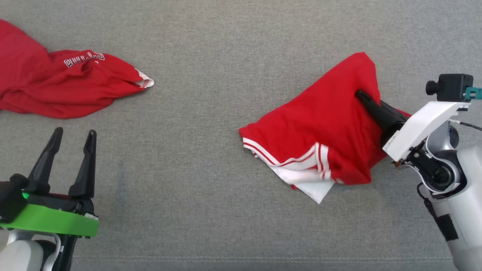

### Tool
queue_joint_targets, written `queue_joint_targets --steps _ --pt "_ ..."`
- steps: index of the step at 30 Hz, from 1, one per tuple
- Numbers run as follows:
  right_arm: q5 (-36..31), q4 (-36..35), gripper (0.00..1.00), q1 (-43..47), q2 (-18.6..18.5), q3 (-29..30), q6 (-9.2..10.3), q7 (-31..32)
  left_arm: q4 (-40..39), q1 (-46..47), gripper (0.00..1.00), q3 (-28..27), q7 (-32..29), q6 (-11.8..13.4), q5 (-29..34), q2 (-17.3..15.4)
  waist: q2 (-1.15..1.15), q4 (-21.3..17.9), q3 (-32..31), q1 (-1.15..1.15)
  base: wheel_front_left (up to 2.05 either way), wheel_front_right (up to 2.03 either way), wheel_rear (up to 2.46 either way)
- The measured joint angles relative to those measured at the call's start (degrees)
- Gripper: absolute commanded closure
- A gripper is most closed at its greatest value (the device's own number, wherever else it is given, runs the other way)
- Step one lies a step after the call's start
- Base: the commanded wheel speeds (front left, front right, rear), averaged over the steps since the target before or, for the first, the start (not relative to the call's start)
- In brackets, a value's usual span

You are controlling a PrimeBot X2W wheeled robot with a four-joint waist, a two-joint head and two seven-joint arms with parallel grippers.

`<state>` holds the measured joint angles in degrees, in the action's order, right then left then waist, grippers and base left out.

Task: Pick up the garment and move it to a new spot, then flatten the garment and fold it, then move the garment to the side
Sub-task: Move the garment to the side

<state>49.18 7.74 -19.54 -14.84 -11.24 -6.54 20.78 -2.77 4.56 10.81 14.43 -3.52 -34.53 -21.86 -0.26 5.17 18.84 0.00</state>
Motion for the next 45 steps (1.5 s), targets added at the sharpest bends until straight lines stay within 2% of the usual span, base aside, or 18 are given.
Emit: queue_joint_targets --steps 4,11,16,21,27,28,30,31,38,40,43,45 --pt "-0.9 -2.7 1.00 0.0 -3.7 -0.2 0.02 1.0 0.0 -0.1 0.00 -1.5 0.0 0.0 0.0 -0.2 0.00 -1.1 0.2 0.00 0.00 0.00 0.00" --pt "-0.9 -3.3 1.00 -2.5 -6.6 3.8 0.21 1.5 -1.5 -0.2 0.00 -1.7 0.0 0.0 0.5 -1.5 0.00 -3.4 0.8 0.00 0.00 0.00 0.00" --pt "-5.0 0.3 1.00 -5.3 -10.5 7.3 4.12 2.0 -2.9 -0.1 0.00 -1.2 -0.4 -0.1 0.6 -2.9 0.00 -4.4 2.7 0.00 0.00 0.00 0.00" --pt "-8.3 4.0 1.00 -8.4 -15.3 11.7 8.24 1.9 -4.4 2.0 0.00 0.7 -1.5 -1.2 0.5 -2.7 0.00 -4.6 5.3 0.00 0.00 0.00 0.00" --pt "-12.7 6.9 1.00 -10.3 -19.7 13.8 11.77 0.9 -4.9 5.7 0.00 1.5 -1.8 -1.6 0.4 -2.4 0.00 -3.2 7.8 0.00 0.00 0.00 0.00" --pt "-14.1 7.3 0.78 -10.6 -20.5 14.0 11.84 0.6 -4.7 5.9 0.00 1.8 -1.8 -1.6 0.4 -2.3 0.00 -2.7 8.1 0.00 0.00 0.00 0.00" --pt "-16.5 8.3 0.60 -10.8 -22.4 14.1 12.24 -0.4 -4.0 6.0 0.00 2.2 -1.8 -1.6 0.4 -1.8 0.00 -1.9 8.6 0.00 0.00 0.00 0.00" --pt "-17.7 8.9 0.00 -10.8 -23.3 14.1 12.28 -0.7 -3.5 6.0 0.00 2.3 -1.8 -1.6 0.3 -1.5 0.00 -1.5 8.7 0.00 0.00 0.00 0.00" --pt "-23.2 13.7 0.00 -10.0 -25.8 12.2 12.71 -1.1 -0.8 6.0 0.00 1.4 -1.5 -1.8 -0.5 -0.5 0.00 -0.1 8.5 0.00 0.00 0.00 0.00" --pt "-23.5 14.3 0.00 -9.7 -26.3 12.8 12.77 -3.0 0.2 6.0 0.00 0.5 -1.2 -1.8 -0.5 -0.3 0.00 -0.1 7.9 0.00 0.00 0.00 0.00" --pt "-23.5 13.1 0.00 -9.8 -24.8 13.1 12.76 -6.9 1.5 6.0 0.00 -0.3 -0.9 -1.8 -0.6 0.0 0.00 -0.4 6.7 0.00 0.00 0.00 0.00" --pt "-23.5 10.9 0.00 -9.6 -21.8 11.7 12.60 -10.8 3.0 6.0 0.00 -1.3 -0.7 -1.8 -0.6 0.6 0.00 -0.7 5.3 0.00 0.00 0.00 0.00"
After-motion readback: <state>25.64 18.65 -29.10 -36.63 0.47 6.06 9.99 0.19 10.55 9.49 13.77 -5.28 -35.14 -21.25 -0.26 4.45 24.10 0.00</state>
